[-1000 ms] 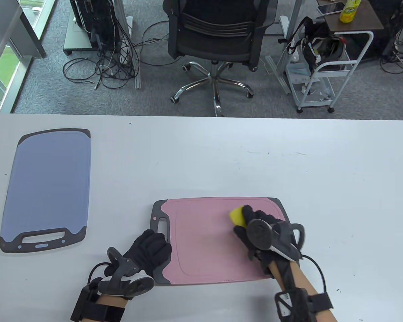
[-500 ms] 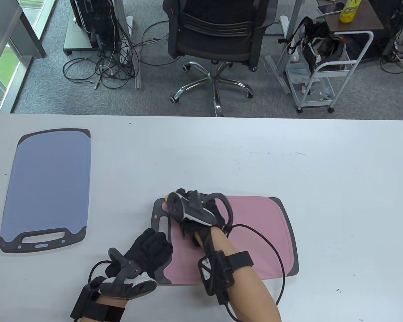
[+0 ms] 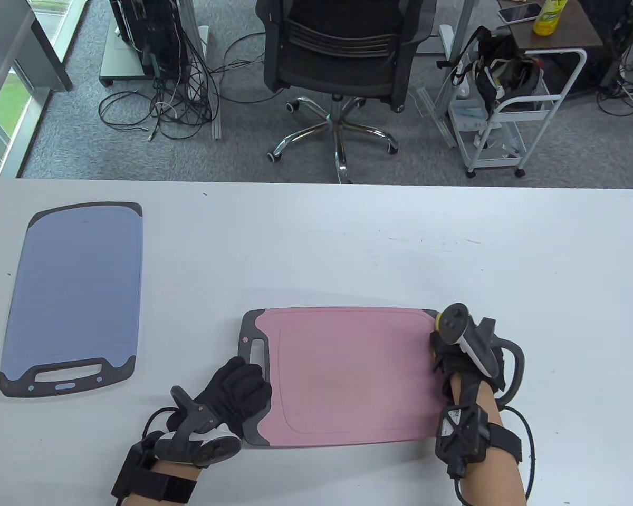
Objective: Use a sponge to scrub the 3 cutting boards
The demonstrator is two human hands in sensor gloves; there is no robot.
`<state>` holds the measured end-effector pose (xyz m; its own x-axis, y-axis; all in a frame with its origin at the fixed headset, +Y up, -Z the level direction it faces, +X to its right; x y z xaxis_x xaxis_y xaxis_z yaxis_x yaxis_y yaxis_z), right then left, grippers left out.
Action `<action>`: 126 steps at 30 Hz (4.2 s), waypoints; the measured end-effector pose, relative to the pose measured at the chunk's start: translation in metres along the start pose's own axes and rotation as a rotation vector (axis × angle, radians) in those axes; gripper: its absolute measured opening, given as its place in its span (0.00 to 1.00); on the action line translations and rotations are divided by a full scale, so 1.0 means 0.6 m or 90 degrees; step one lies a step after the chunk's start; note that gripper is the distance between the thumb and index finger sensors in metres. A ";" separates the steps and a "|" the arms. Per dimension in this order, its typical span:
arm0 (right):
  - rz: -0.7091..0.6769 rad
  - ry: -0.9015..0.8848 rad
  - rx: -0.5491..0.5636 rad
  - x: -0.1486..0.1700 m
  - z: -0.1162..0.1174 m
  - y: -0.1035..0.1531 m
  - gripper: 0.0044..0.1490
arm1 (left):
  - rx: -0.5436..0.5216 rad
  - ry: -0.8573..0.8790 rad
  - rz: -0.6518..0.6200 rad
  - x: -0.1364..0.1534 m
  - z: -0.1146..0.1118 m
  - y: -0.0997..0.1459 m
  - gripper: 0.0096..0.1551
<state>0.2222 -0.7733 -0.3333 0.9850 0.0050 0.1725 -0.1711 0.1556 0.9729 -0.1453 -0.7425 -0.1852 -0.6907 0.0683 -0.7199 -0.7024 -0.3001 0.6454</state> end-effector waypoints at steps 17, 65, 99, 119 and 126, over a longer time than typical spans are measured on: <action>-0.382 0.026 0.006 -0.301 -0.017 0.140 0.43 | 0.019 -0.010 0.001 -0.002 -0.006 -0.002 0.22; -0.334 0.011 0.040 -0.173 -0.012 0.171 0.45 | 0.038 -0.005 0.013 -0.006 -0.013 -0.002 0.22; -0.612 0.065 0.108 -0.380 -0.024 0.314 0.45 | 0.039 -0.006 0.010 -0.007 -0.016 -0.001 0.22; -0.126 0.041 0.035 0.028 0.014 0.141 0.44 | 0.042 -0.009 0.015 -0.006 -0.018 -0.002 0.22; -0.489 0.033 0.079 -0.280 -0.017 0.258 0.45 | 0.040 -0.008 0.014 -0.005 -0.018 -0.002 0.22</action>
<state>0.0305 -0.7397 -0.2133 0.8275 -0.0134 -0.5613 0.5615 0.0227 0.8272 -0.1406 -0.7528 -0.1864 -0.7075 0.0752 -0.7027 -0.6965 -0.2420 0.6755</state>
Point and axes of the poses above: the tracker on the back of each hand, its own x axis roughly to the little-finger side, its own y axis roughly from the fingertips to the wrist, z = x × y, the point moved 5 cm from there along -y, roughly from the wrist to the fingertips, and after that the axes turned 3 degrees about -z, right-handed, at the moved point
